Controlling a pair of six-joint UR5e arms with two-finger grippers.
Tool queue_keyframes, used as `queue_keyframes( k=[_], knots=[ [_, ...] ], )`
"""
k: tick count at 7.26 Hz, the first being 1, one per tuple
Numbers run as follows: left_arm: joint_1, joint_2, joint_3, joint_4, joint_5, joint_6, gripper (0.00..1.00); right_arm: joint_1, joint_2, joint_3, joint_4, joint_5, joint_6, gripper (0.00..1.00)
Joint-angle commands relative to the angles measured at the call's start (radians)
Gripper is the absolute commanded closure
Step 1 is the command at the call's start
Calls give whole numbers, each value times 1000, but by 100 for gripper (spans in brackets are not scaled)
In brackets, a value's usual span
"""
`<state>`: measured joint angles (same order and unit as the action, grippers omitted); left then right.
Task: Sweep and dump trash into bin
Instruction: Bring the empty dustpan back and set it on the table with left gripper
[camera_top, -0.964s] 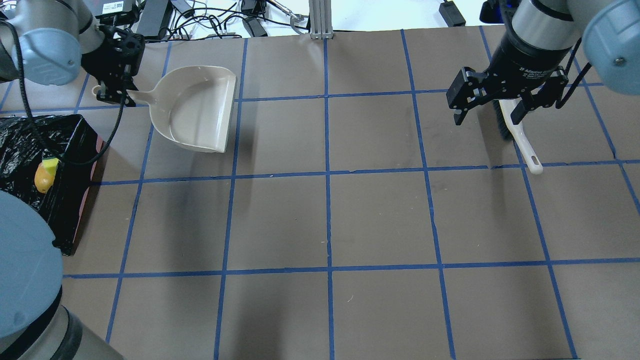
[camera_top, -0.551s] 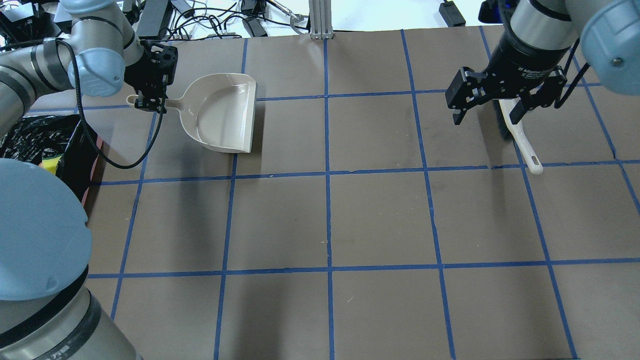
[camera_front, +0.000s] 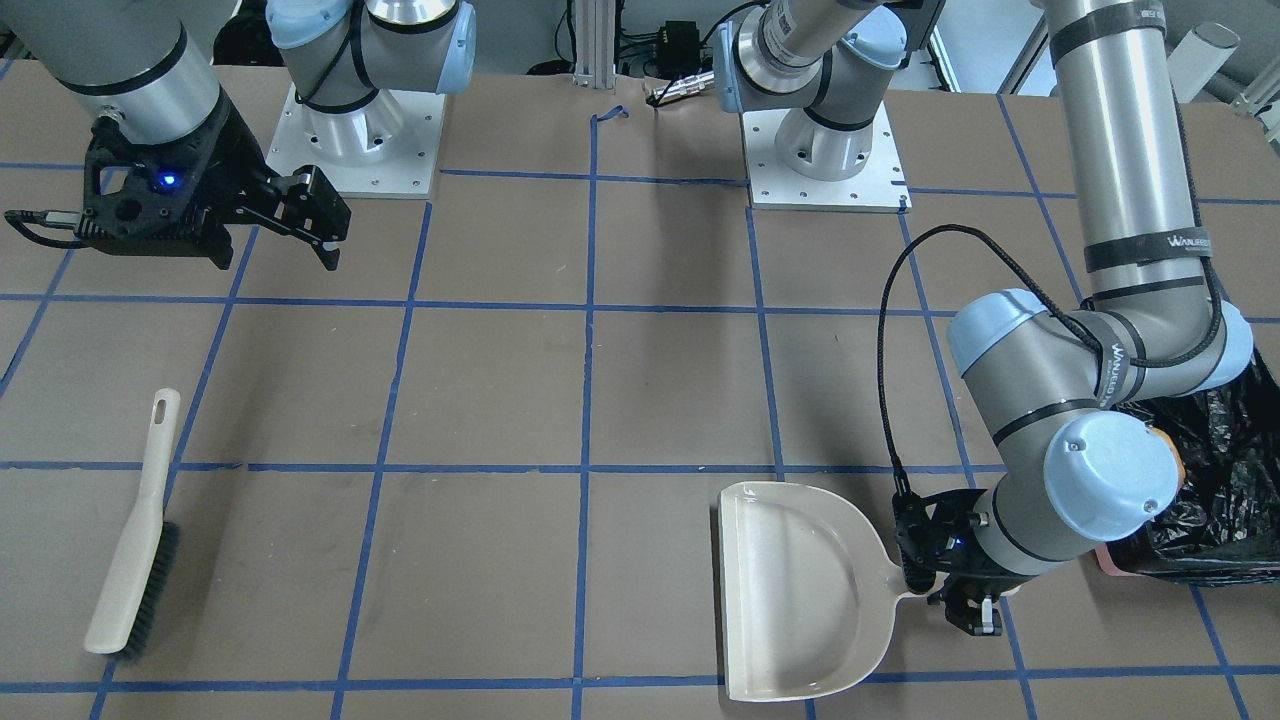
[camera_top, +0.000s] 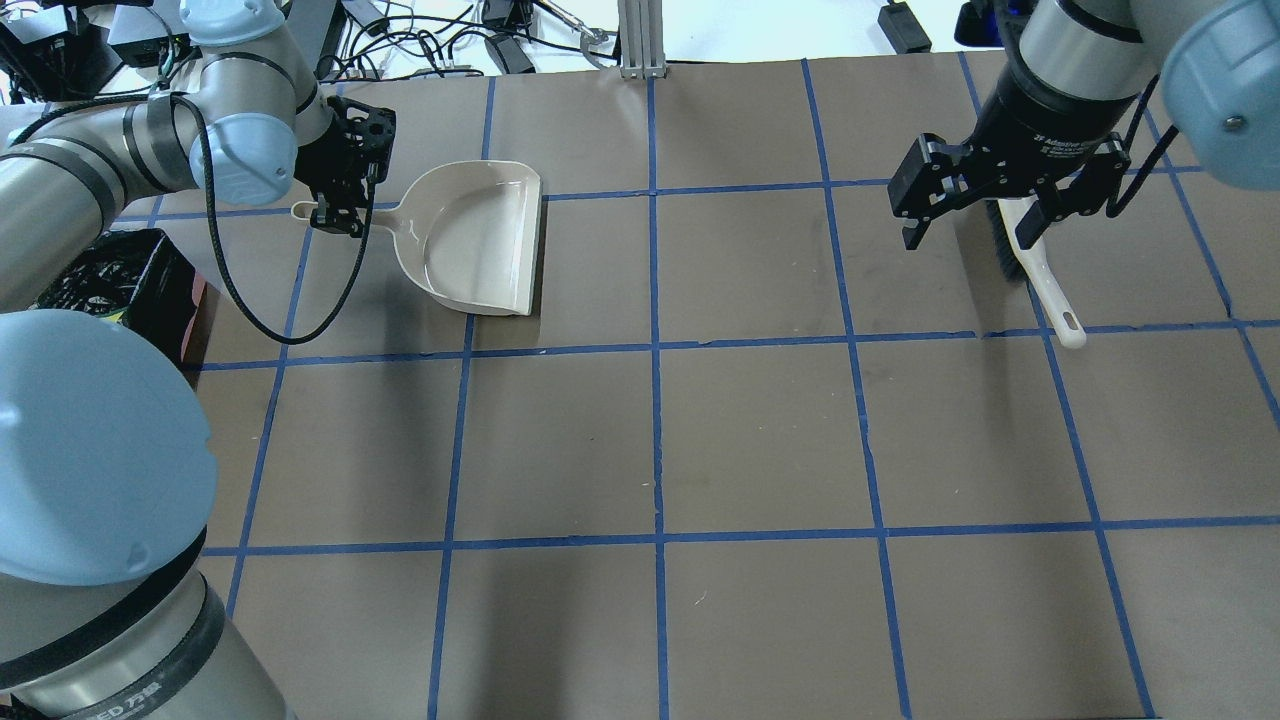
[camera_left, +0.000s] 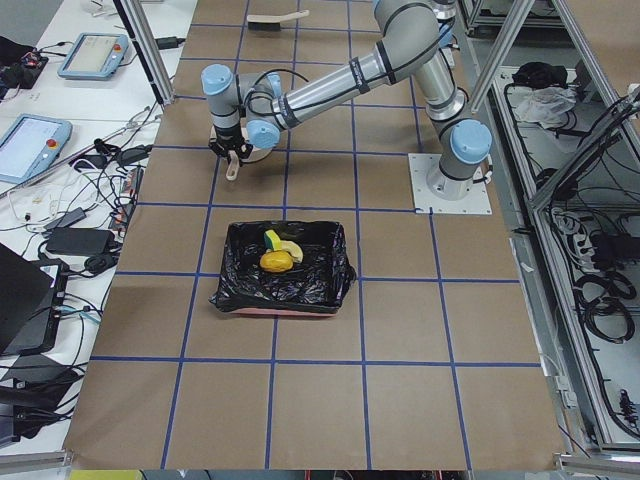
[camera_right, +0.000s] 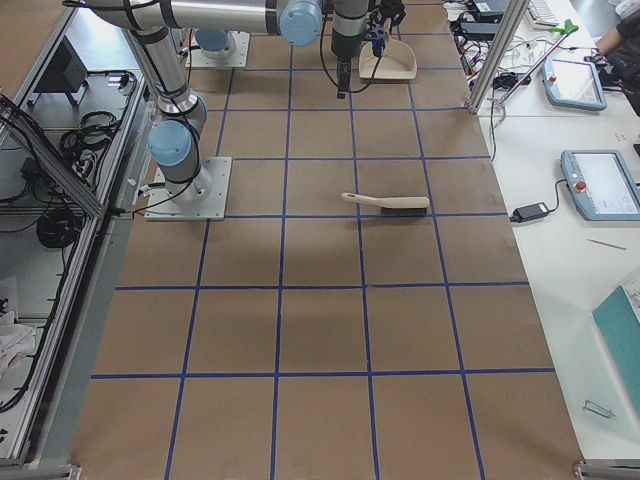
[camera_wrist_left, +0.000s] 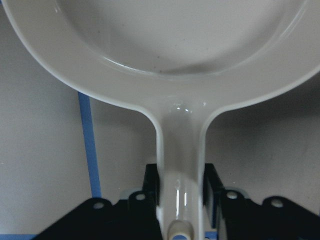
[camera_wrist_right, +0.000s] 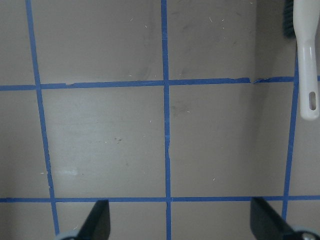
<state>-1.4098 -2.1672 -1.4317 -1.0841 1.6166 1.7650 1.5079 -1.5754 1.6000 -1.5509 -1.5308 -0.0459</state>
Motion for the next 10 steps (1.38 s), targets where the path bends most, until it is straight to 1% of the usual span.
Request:
queue_keyframes(
  k=[1, 10],
  knots=[
    [11, 3, 1, 0, -4, 62, 100, 0, 0, 0, 0, -8, 0, 0],
    [17, 0, -15, -3, 8, 51, 100, -2, -3, 9, -2, -15, -2, 0]
  ],
)
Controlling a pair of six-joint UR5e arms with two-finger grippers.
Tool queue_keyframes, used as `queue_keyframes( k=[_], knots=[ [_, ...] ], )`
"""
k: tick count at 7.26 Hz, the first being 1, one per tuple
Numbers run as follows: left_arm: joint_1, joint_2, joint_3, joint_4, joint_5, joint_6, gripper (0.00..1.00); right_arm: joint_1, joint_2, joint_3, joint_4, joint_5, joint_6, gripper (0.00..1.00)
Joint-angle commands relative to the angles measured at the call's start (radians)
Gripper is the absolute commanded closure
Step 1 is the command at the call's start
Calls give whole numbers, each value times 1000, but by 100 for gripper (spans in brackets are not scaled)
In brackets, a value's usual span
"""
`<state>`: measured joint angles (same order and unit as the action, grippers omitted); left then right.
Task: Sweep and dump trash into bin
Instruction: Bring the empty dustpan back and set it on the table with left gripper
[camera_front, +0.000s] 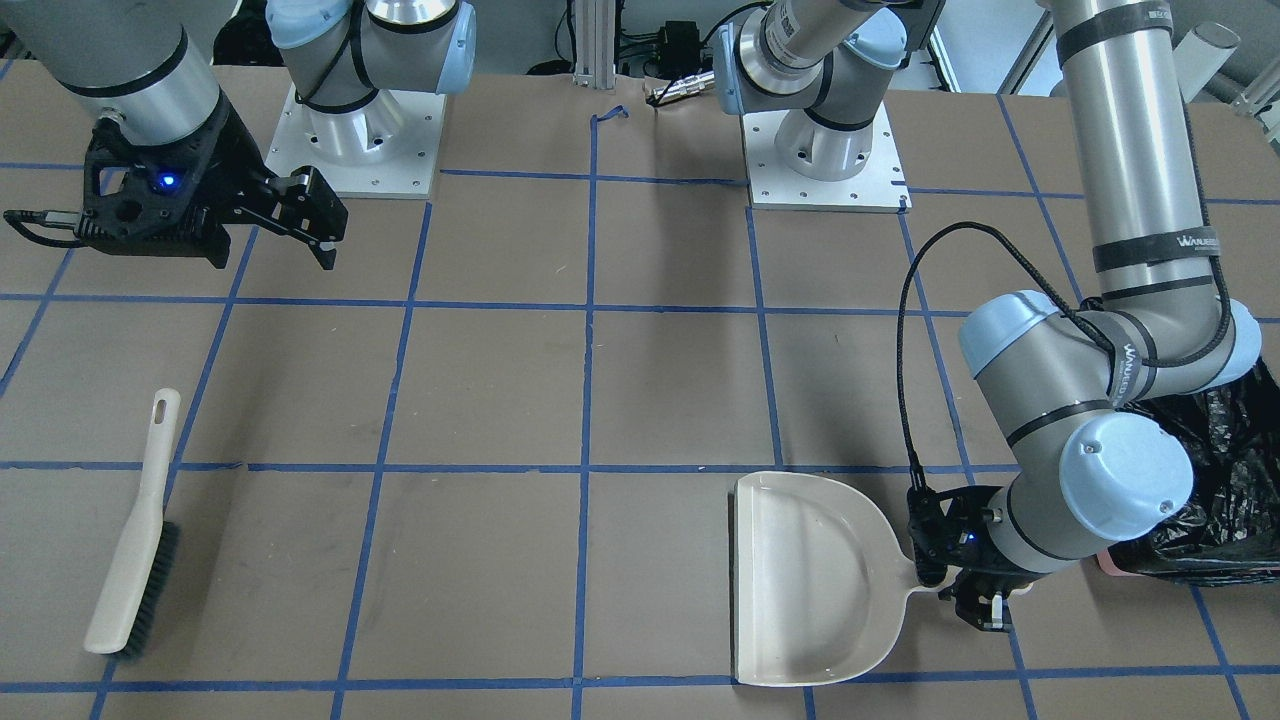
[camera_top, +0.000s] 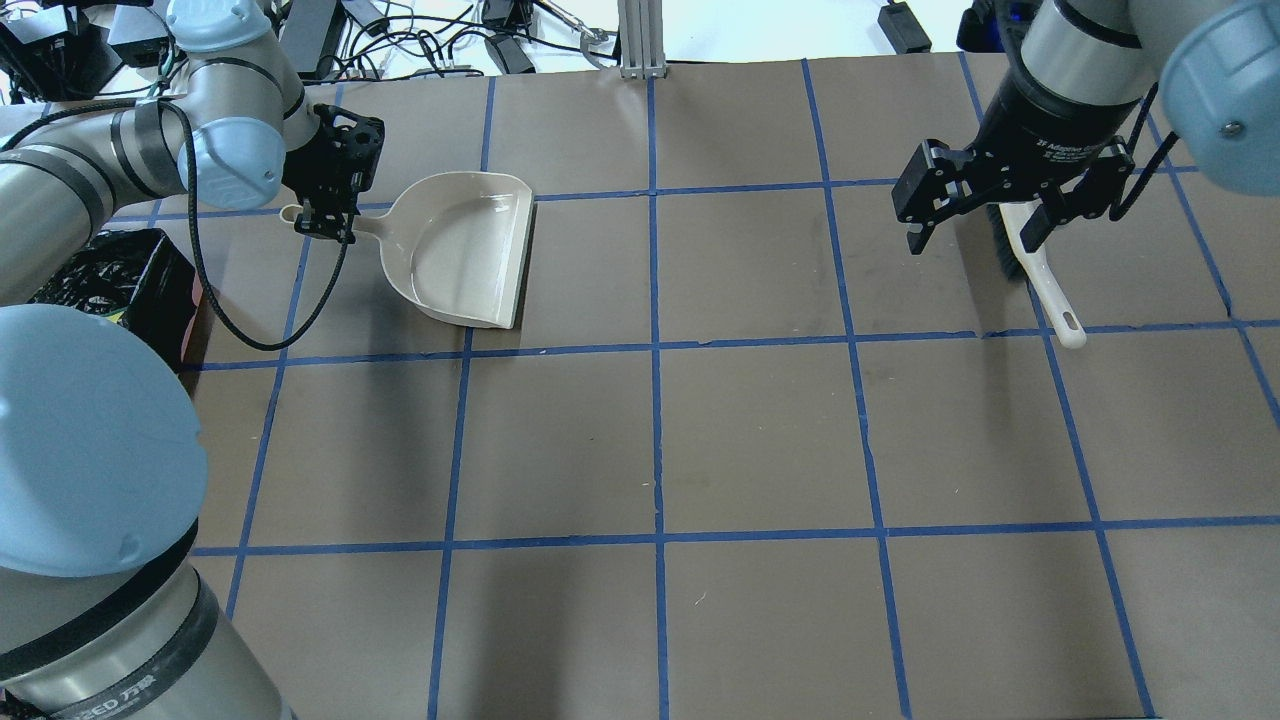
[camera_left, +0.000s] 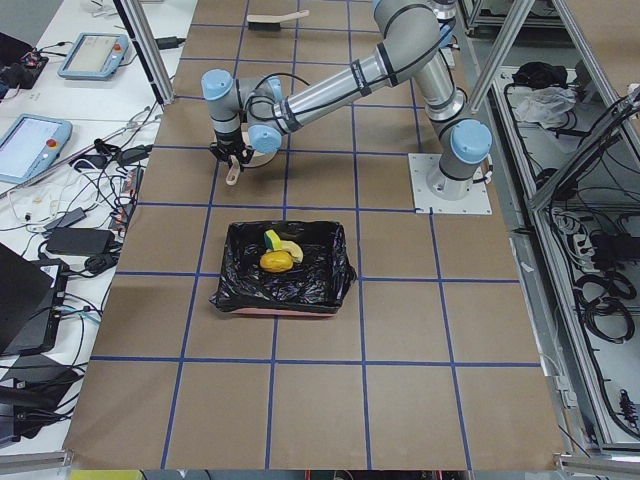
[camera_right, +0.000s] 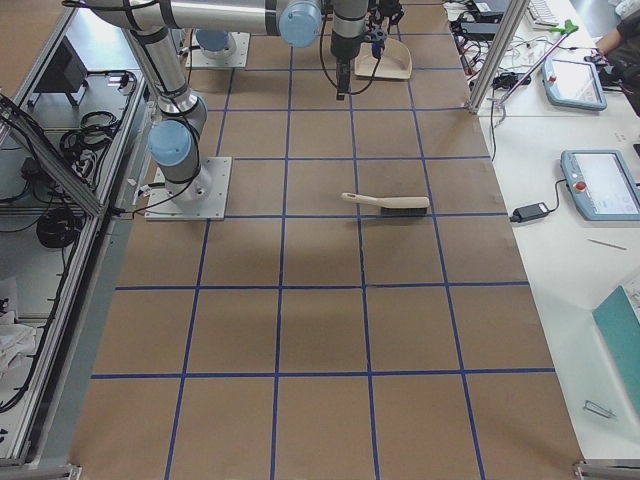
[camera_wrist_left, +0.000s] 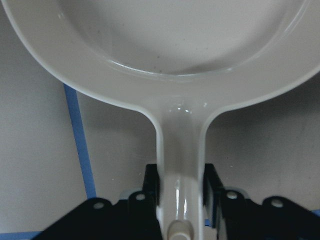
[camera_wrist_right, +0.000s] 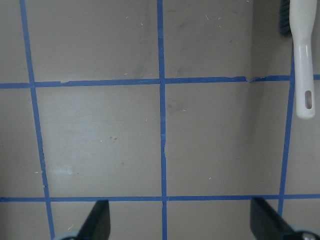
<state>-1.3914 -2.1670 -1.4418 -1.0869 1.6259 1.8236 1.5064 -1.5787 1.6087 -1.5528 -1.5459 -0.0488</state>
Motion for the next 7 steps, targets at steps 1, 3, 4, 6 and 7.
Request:
queue_keyframes(
  k=[1, 3, 4, 6, 7],
  knots=[
    [2, 1, -11, -2, -1, 11, 100, -2, 2, 0, -3, -2, 0, 0],
    [0, 1, -22, -1, 3, -18, 100, -3, -1, 0, 0, -2, 0, 0],
    [0, -2, -20, -1, 5, -29, 52, -3, -4, 0, 3, -3, 1, 0],
    [-1, 12, -11, -13, 12, -65, 35, -9, -3, 0, -1, -5, -3, 0],
    [-6, 18, -9, -15, 12, -91, 35, -6, -4, 0, 0, -5, 1, 0]
  ],
)
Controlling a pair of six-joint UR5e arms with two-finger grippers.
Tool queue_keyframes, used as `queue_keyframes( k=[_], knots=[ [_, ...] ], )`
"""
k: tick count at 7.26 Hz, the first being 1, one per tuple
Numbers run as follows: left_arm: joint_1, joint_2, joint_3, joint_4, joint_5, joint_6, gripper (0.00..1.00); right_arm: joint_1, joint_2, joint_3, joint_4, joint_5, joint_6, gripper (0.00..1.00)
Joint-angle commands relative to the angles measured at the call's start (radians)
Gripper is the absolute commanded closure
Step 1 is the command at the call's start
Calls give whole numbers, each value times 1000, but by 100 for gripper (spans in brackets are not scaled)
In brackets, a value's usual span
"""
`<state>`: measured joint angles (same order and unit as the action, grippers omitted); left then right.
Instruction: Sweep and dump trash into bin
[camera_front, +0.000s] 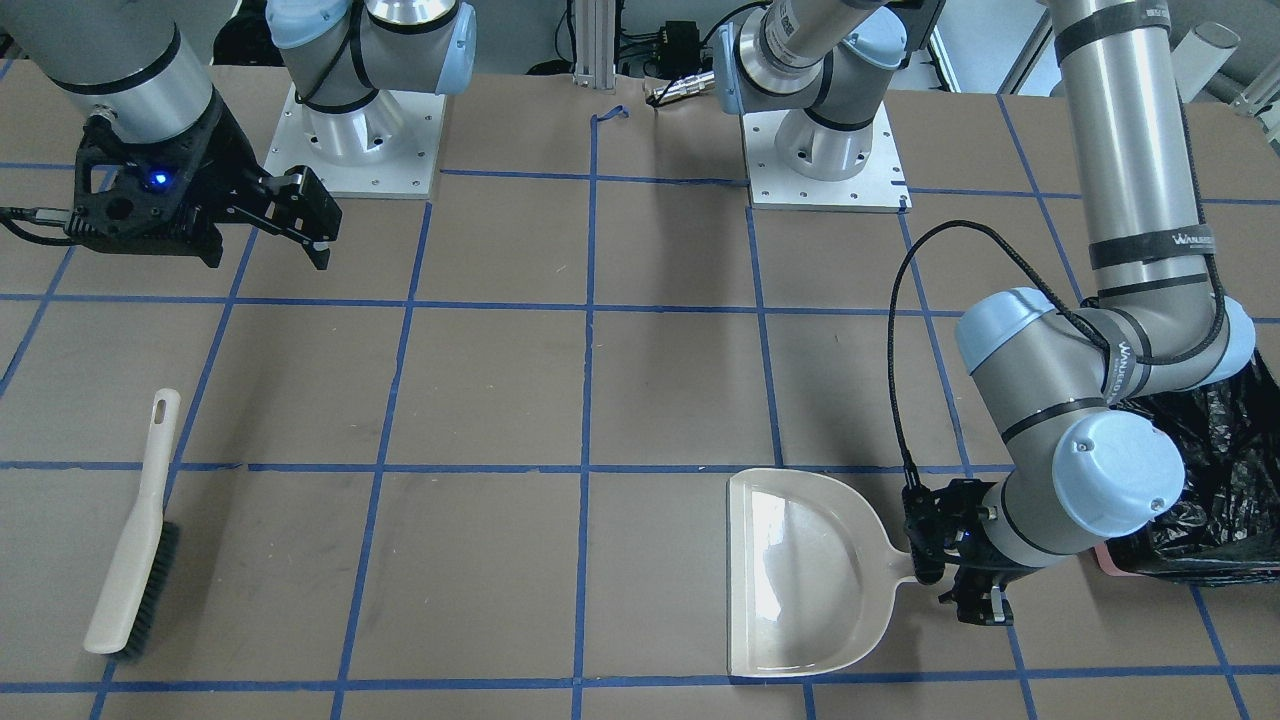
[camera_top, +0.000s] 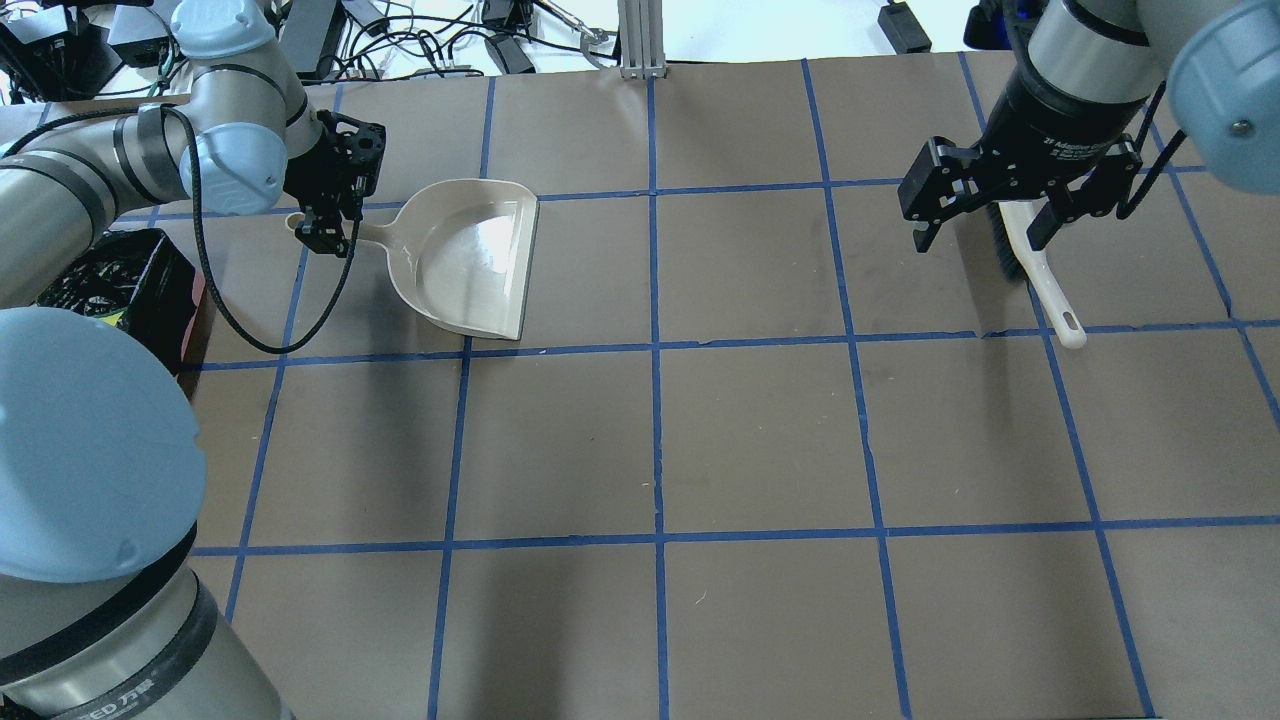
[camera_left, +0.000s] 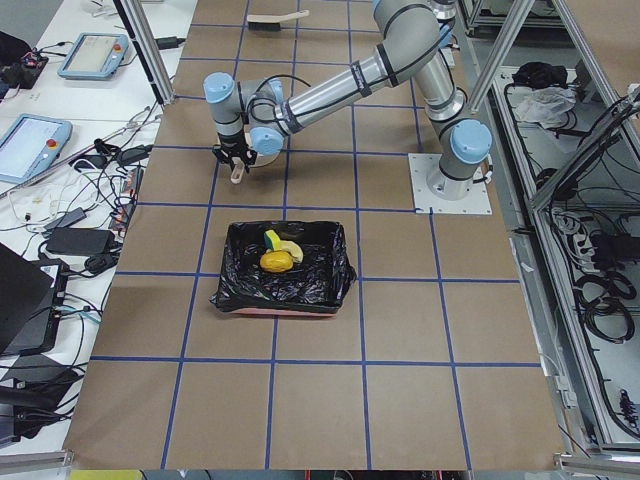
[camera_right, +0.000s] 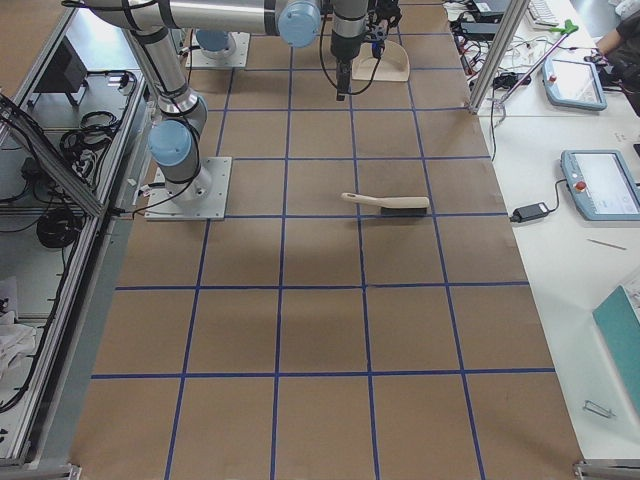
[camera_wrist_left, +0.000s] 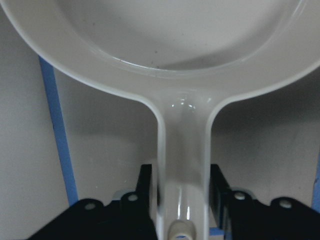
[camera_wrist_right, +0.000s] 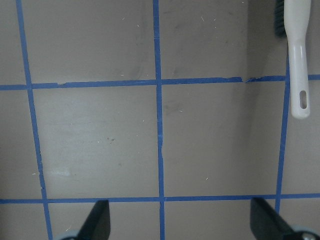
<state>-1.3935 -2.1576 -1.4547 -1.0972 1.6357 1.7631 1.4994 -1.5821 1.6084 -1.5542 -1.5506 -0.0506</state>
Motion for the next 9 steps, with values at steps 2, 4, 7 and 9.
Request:
queue_keyframes(
  k=[2, 4, 7, 9],
  knots=[
    [-35, 56, 78, -149, 6, -222, 43, 1, -2, 1, 2, 0, 3, 0],
    [-50, 132, 169, -370, -8, -497, 41, 1, -2, 1, 5, 0, 3, 0],
    [-52, 359, 159, -478, -145, -887, 0, -1, -4, 1, 5, 0, 3, 0],
    [-50, 424, 127, -423, -146, -1082, 0, 1, -7, 1, 5, 3, 3, 0]
  ],
)
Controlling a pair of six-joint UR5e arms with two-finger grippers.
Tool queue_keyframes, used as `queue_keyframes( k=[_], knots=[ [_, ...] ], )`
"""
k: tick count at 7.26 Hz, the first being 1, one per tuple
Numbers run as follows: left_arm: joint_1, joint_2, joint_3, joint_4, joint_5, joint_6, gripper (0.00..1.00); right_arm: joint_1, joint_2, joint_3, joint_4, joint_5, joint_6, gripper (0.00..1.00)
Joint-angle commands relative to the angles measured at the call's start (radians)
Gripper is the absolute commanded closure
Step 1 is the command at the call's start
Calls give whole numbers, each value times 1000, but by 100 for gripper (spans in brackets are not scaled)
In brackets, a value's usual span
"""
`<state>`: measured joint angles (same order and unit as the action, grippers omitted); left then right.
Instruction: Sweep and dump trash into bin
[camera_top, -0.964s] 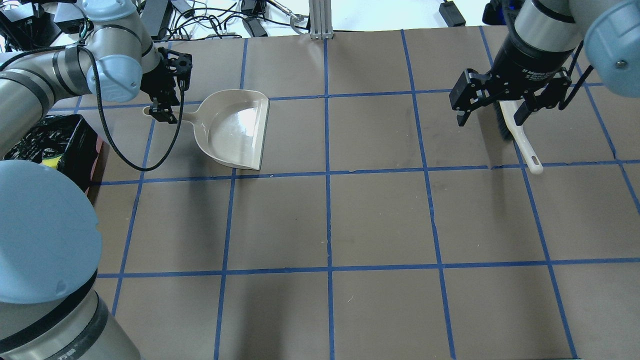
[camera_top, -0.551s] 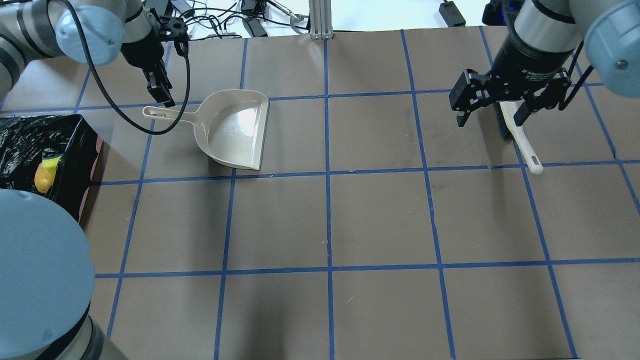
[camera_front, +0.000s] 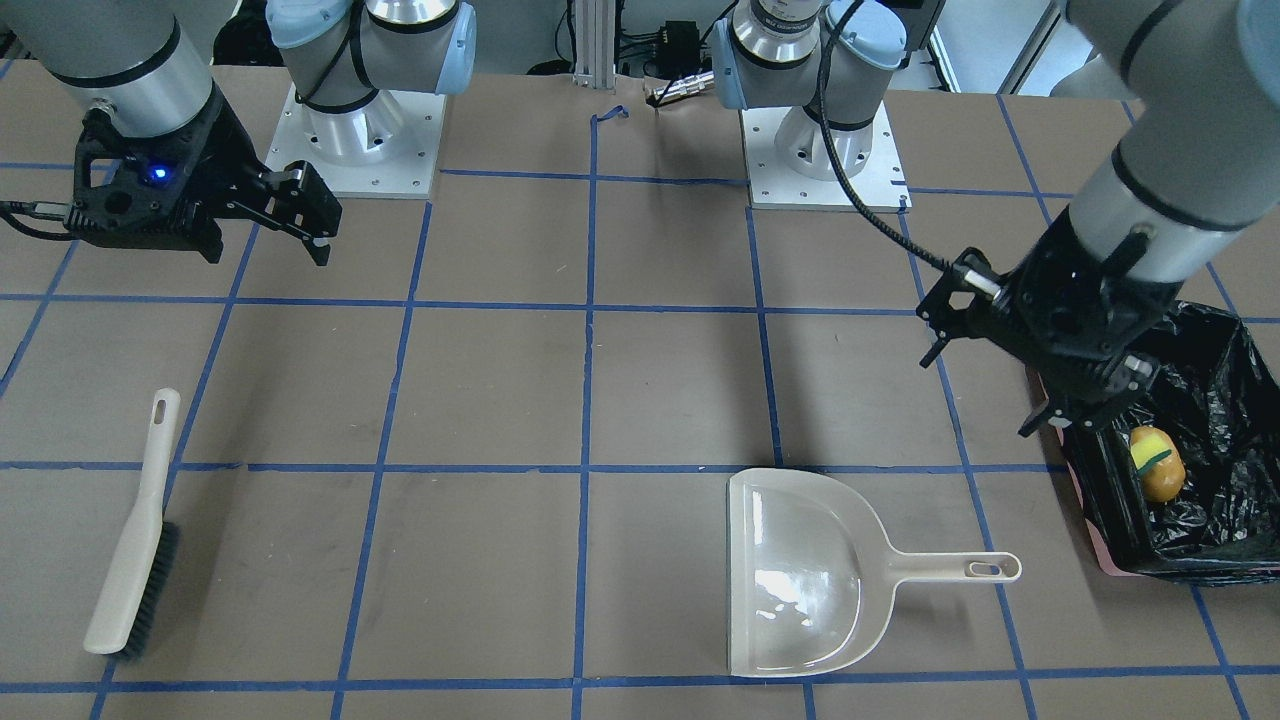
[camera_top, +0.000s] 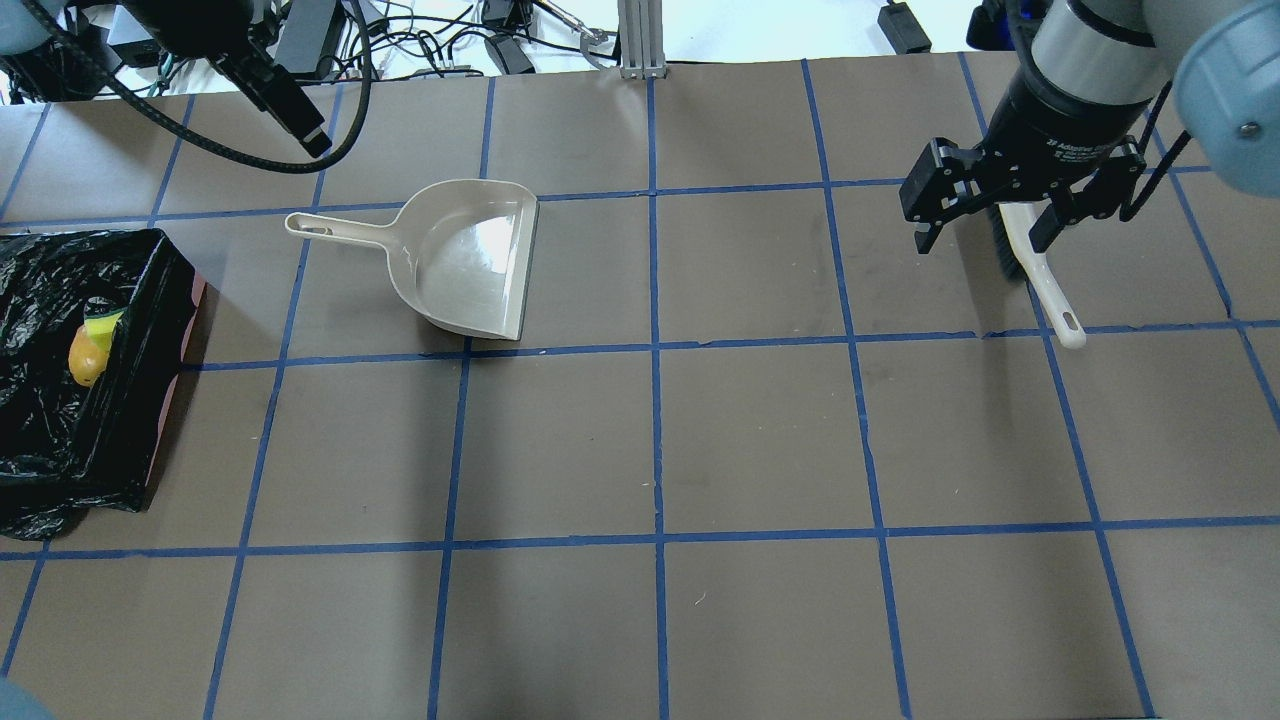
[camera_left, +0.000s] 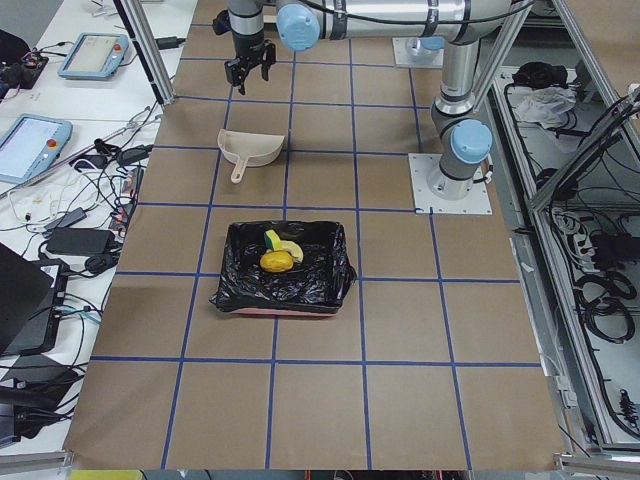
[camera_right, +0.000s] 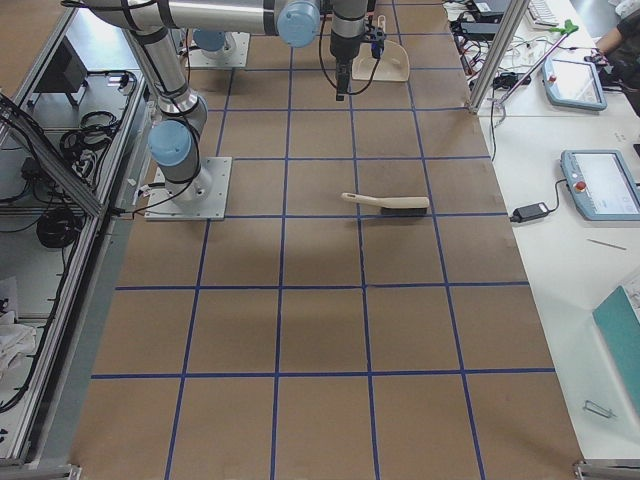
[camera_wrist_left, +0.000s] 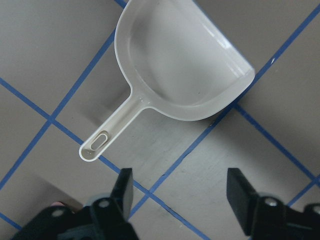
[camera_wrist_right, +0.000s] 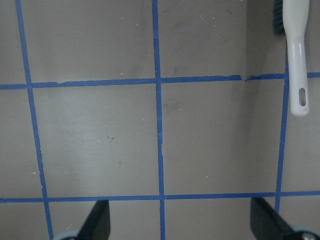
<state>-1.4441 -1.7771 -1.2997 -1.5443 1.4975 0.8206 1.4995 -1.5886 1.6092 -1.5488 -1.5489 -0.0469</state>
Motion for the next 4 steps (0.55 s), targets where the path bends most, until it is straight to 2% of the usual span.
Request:
queue_keyframes(
  k=[1, 4],
  knots=[
    [-4, 76, -90, 30, -8, -335, 0, 1, -1, 0, -4, 3, -1, 0],
    [-9, 172, -217, 26, -20, -588, 0, 1, -1, 0, 0, 10, -1, 0]
  ],
)
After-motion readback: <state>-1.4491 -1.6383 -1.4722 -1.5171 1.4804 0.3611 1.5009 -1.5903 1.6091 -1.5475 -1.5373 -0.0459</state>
